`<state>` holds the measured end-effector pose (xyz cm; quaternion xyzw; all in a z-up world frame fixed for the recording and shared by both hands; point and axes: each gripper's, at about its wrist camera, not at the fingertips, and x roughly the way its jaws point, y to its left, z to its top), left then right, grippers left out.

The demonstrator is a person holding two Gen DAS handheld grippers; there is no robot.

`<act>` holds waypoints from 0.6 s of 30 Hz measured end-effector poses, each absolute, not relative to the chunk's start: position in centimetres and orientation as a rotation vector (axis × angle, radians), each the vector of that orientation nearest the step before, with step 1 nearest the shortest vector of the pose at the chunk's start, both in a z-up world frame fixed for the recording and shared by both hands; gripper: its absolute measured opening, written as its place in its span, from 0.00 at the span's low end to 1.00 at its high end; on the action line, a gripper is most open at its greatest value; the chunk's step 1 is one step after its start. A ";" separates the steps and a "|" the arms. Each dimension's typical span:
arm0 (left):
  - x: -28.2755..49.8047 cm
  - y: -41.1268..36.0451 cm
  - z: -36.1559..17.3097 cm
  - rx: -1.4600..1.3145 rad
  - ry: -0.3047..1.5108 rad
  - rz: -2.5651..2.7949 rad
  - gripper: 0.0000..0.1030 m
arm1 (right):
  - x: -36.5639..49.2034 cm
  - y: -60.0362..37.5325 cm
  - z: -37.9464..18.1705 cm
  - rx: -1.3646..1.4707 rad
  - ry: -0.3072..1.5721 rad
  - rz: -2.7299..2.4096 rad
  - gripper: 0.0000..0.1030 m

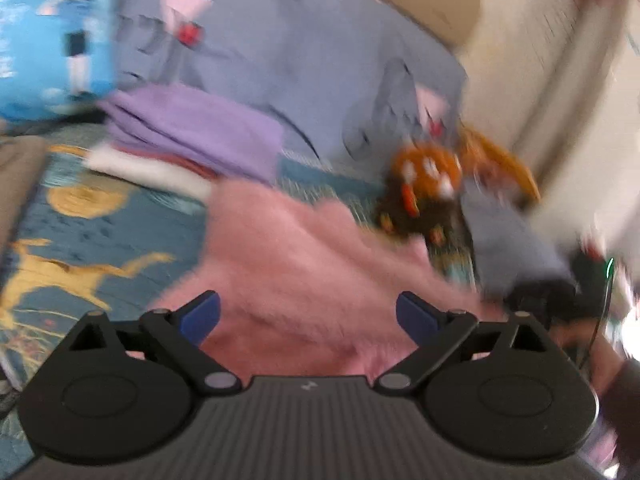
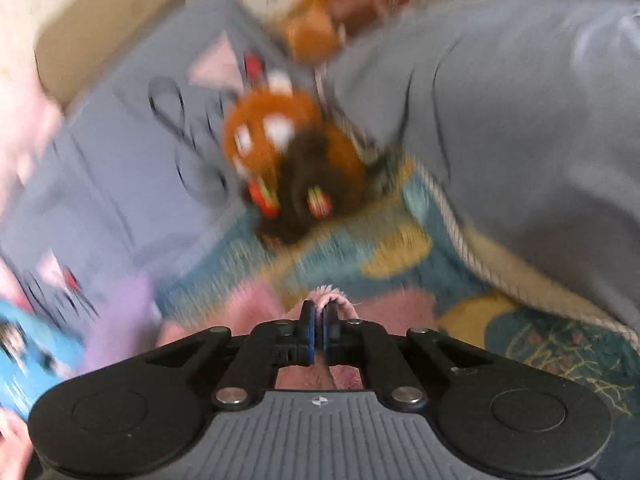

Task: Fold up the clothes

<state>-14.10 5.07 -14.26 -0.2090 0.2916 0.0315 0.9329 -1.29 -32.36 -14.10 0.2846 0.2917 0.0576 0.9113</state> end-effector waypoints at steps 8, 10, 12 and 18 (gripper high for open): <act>-11.9 7.8 -18.8 -0.370 0.877 0.445 0.95 | -0.4 -33.8 -17.0 0.634 0.725 0.035 0.05; -11.8 8.0 -18.8 -0.351 0.874 0.486 0.97 | -0.7 -33.6 -16.6 0.620 0.686 0.057 0.12; -11.9 8.2 -18.9 -0.347 0.873 0.523 1.00 | -1.5 -33.7 -15.9 0.600 0.640 0.033 0.24; -13.0 9.6 -18.6 -0.388 0.868 0.606 1.00 | -5.8 -32.0 -13.3 0.433 0.556 0.016 0.38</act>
